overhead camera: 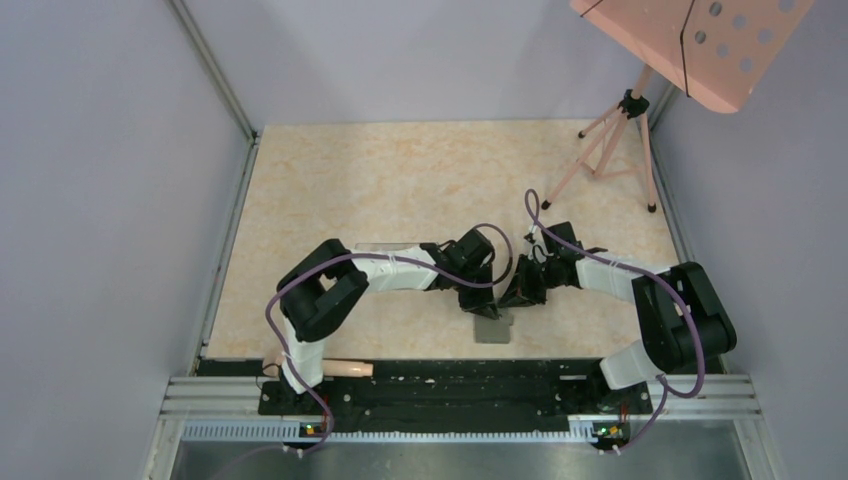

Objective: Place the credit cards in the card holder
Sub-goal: Close the card holder at the center of the board.

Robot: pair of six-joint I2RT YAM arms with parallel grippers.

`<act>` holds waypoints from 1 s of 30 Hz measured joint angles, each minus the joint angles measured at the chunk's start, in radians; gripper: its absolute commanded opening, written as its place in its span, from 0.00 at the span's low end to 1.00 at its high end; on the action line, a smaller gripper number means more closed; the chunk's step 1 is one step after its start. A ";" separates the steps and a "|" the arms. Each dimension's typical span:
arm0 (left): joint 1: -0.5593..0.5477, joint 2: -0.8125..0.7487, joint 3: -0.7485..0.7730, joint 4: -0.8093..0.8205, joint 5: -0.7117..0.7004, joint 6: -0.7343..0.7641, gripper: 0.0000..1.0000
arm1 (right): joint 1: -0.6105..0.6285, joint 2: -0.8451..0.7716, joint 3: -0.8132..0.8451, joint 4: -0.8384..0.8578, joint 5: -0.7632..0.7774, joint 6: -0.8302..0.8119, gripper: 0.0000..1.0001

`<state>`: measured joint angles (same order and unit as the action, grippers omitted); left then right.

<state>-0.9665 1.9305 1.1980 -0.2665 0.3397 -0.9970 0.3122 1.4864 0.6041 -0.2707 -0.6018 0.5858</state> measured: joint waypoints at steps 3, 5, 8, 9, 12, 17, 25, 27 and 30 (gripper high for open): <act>0.000 -0.005 -0.010 0.011 0.000 -0.001 0.00 | 0.000 0.000 0.000 -0.001 0.001 0.000 0.00; 0.000 -0.007 -0.013 0.014 0.000 -0.001 0.00 | 0.000 0.000 0.000 -0.001 0.002 0.000 0.00; 0.000 -0.010 -0.021 0.025 -0.001 -0.003 0.00 | 0.000 0.000 0.000 -0.002 0.002 0.000 0.00; 0.000 -0.011 -0.022 0.027 -0.001 -0.003 0.00 | 0.000 0.000 0.000 -0.002 0.002 0.000 0.00; 0.000 -0.017 -0.028 0.031 -0.008 -0.003 0.00 | 0.000 0.000 0.001 -0.003 0.002 -0.001 0.00; 0.001 -0.043 -0.048 0.030 -0.025 -0.002 0.00 | 0.000 0.000 0.001 -0.007 0.002 -0.003 0.00; 0.002 -0.044 -0.054 0.046 -0.012 0.007 0.00 | 0.000 0.000 0.004 -0.013 0.003 -0.009 0.00; 0.002 -0.044 -0.054 0.050 -0.005 0.012 0.00 | 0.000 0.000 0.006 -0.018 0.006 -0.010 0.00; 0.002 -0.043 -0.054 0.055 0.006 0.019 0.00 | 0.000 0.000 0.006 -0.020 0.006 -0.010 0.00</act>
<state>-0.9649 1.8874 1.1442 -0.2115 0.3462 -0.9783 0.3122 1.4864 0.6106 -0.2909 -0.5957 0.5758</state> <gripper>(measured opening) 0.009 0.002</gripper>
